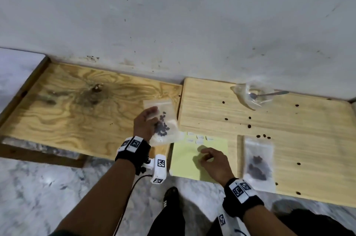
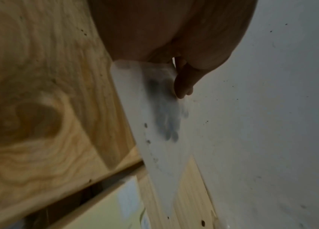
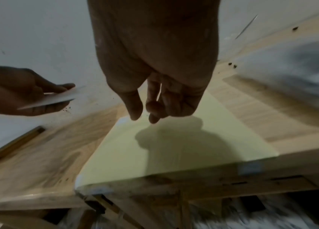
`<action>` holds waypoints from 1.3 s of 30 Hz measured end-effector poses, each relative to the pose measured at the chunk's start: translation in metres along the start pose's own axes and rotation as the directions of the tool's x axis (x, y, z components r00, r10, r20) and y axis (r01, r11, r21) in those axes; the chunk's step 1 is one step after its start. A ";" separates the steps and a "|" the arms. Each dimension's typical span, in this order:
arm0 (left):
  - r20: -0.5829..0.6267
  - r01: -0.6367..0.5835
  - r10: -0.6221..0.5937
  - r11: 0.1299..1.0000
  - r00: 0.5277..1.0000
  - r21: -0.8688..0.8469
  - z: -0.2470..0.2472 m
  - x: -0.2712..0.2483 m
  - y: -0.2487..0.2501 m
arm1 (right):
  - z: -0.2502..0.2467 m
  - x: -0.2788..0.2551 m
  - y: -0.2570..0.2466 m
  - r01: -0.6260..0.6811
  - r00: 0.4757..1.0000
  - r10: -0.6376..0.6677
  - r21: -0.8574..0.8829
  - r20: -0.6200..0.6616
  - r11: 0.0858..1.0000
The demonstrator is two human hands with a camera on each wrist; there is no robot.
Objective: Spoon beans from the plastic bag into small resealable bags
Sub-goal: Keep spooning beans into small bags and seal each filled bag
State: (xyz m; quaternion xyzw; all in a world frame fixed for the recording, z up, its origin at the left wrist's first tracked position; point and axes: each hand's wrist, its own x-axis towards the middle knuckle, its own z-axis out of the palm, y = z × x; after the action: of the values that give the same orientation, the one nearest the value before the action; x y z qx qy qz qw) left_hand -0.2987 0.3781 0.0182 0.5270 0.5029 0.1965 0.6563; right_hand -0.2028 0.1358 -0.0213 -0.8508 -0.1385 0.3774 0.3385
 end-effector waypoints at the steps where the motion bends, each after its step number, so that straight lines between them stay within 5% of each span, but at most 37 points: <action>1: -0.005 0.003 -0.003 1.000 1.000 -0.011 -0.005 0.008 0.000 | 0.009 0.004 -0.003 -0.011 0.999 0.011 -0.005 -0.042 1.000; 8: 0.064 0.019 -0.016 0.999 0.998 -0.044 -0.010 0.033 0.000 | 0.031 0.029 -0.021 -0.132 0.954 0.133 0.021 -0.267 0.991; 13: 0.095 0.008 -0.010 1.000 0.995 0.024 -0.004 0.039 0.003 | 0.039 0.037 -0.026 -0.141 0.943 0.133 -0.003 -0.306 0.990; 27: 0.192 -0.127 0.092 0.976 0.977 0.178 0.003 0.044 -0.001 | 0.038 0.066 -0.057 -0.132 0.961 0.012 -0.420 -0.277 0.898; 32: 0.155 -0.135 0.107 0.974 0.982 0.180 0.002 0.046 0.002 | 0.032 0.072 -0.056 -0.086 0.963 0.005 -0.289 -0.270 0.953; 35: 0.135 -0.181 0.158 0.967 0.978 0.180 0.002 0.044 0.005 | 0.020 0.070 -0.065 0.050 0.946 -0.068 -0.065 -0.316 0.997; 39: 0.281 -0.183 0.121 0.961 0.952 0.207 0.015 0.031 0.011 | 0.002 0.055 -0.103 0.244 0.957 -0.202 0.200 -0.208 0.949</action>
State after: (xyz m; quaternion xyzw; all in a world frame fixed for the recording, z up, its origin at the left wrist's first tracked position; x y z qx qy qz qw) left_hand -0.2700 0.3991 0.0126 0.6585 0.3876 0.1146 0.6349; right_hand -0.1647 0.2390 0.0175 -0.8173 -0.1588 0.2688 0.4843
